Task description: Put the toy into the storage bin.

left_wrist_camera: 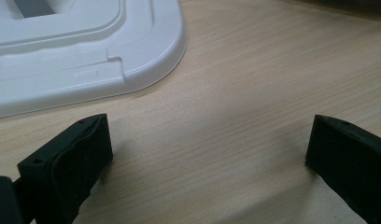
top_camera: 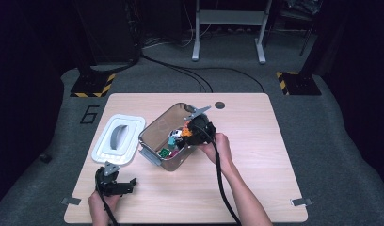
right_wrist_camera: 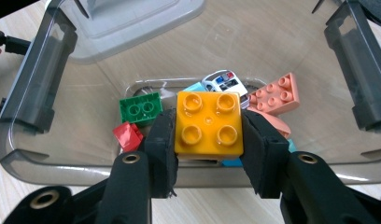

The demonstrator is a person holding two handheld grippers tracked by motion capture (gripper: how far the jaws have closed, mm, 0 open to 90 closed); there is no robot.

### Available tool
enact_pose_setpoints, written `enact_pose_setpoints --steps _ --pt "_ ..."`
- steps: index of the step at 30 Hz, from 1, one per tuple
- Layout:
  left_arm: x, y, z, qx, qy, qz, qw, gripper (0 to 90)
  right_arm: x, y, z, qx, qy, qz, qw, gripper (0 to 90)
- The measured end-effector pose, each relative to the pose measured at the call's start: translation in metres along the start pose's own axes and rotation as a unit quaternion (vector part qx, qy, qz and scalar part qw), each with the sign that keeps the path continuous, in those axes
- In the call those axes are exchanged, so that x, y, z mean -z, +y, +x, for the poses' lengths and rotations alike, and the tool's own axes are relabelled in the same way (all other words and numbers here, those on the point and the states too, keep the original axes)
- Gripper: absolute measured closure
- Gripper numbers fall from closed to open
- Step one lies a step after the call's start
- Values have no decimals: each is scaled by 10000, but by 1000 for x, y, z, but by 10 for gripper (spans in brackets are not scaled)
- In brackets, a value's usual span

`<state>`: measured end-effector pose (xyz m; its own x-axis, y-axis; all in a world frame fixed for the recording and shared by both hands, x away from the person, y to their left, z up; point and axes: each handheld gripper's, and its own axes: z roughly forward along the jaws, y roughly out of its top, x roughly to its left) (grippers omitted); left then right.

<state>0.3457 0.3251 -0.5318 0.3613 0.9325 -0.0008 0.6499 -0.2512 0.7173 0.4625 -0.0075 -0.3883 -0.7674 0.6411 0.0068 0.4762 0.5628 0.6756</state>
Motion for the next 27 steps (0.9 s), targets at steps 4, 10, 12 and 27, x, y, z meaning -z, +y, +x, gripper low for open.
enact_pose_setpoints --steps 4,10,12,27 --pt "0 0 0 2 0 -1 10000 2 2 -2 1 19 -8 57 10000 486" --pt "0 0 0 3 1 -1 10000 2 12 -6 4 -62 -119 -113 9998 325" --pt "0 0 0 1 1 0 10000 2 20 -12 4 -78 -125 -270 9995 241" --pt "0 0 1 -46 3 9 10000 2 38 -74 -14 -540 -276 -622 9962 106"
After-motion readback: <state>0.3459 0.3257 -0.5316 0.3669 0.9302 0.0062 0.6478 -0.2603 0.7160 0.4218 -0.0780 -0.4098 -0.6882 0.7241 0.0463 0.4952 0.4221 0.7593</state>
